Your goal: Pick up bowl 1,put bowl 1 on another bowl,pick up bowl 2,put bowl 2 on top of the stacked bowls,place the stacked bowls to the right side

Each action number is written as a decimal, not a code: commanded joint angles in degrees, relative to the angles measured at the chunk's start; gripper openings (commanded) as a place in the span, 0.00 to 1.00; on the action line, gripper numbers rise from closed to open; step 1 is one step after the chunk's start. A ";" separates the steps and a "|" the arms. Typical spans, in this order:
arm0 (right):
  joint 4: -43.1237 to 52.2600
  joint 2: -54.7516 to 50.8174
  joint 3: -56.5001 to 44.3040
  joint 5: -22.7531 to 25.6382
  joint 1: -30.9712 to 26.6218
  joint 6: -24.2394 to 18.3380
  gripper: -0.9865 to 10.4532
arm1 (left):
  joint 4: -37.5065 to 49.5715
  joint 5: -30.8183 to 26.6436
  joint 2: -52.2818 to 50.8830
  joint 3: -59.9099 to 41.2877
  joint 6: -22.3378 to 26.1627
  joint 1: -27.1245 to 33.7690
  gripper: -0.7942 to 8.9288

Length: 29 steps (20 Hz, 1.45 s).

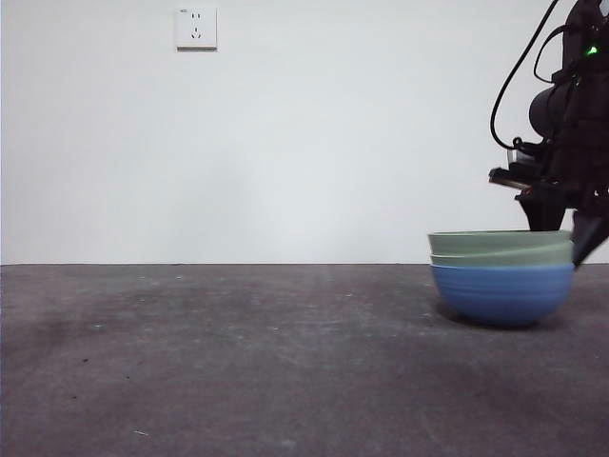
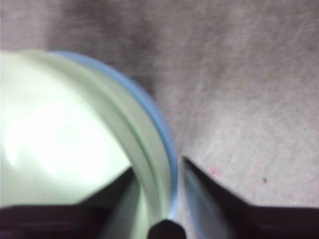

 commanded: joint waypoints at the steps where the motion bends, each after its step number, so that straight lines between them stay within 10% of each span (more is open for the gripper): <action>1: -0.11 1.03 -0.72 0.15 0.11 0.09 0.30 | -0.83 -0.09 -0.07 0.02 0.48 0.07 0.41; 18: -2.82 -27.17 -0.70 -0.26 -1.60 2.99 0.31 | -0.74 0.04 -0.02 0.02 0.52 0.07 0.41; 29: -16.39 -50.42 -0.72 0.26 16.17 1.42 0.30 | -2.84 4.94 -0.02 0.02 1.38 -0.42 0.40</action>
